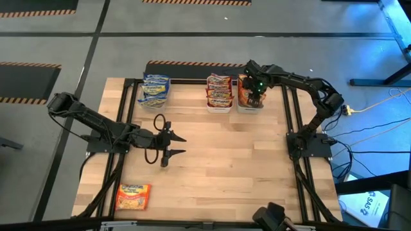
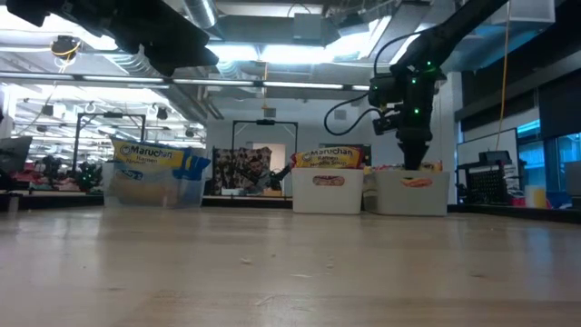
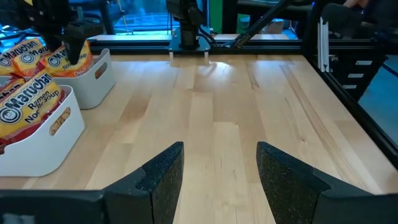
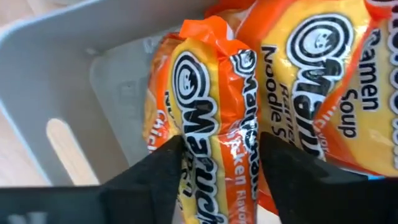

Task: Sort Maruchan noodles
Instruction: Put the orange noodle pack into the gray bin

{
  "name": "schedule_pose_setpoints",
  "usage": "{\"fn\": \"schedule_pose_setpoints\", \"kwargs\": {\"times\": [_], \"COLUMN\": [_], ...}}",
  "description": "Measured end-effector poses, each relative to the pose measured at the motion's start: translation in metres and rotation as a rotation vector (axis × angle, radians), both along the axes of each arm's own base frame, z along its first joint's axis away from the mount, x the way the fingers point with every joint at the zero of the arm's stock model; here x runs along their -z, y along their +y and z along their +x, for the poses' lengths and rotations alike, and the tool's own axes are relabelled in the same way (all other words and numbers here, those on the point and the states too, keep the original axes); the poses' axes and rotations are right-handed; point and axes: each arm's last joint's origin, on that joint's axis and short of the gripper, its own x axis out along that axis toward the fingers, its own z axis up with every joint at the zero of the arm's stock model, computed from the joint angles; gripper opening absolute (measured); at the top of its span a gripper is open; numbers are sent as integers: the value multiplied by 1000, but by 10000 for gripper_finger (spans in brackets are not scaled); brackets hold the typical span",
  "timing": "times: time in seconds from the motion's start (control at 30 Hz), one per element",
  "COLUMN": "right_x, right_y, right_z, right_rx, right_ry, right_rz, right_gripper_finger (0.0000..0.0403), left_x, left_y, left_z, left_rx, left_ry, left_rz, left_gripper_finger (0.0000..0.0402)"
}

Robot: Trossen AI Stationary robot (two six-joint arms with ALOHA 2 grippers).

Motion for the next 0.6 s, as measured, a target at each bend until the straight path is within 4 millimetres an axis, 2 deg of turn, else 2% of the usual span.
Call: {"fn": "schedule_pose_setpoints", "kwargs": {"times": [0.13, 0.33, 0.47, 0.6], "right_x": [-2, -20, -37, -55], "right_y": [0, 12, 31, 64], "right_z": [-2, -1, 4, 11], "right_rx": [27, 34, 21, 49], "right_ry": [37, 27, -15, -120], "right_rz": [-40, -118, -150, -96], "right_gripper_finger": [226, 229, 222, 215], "left_x": [0, 0, -1, -1], "left_y": [0, 0, 0, -1], "left_z": [0, 0, 0, 0], "left_rx": [1, 1, -1, 4], "left_ry": [0, 0, -8, -17], "left_rz": [0, 2, -6, -10], "left_gripper_finger": [196, 196, 196, 196]}}
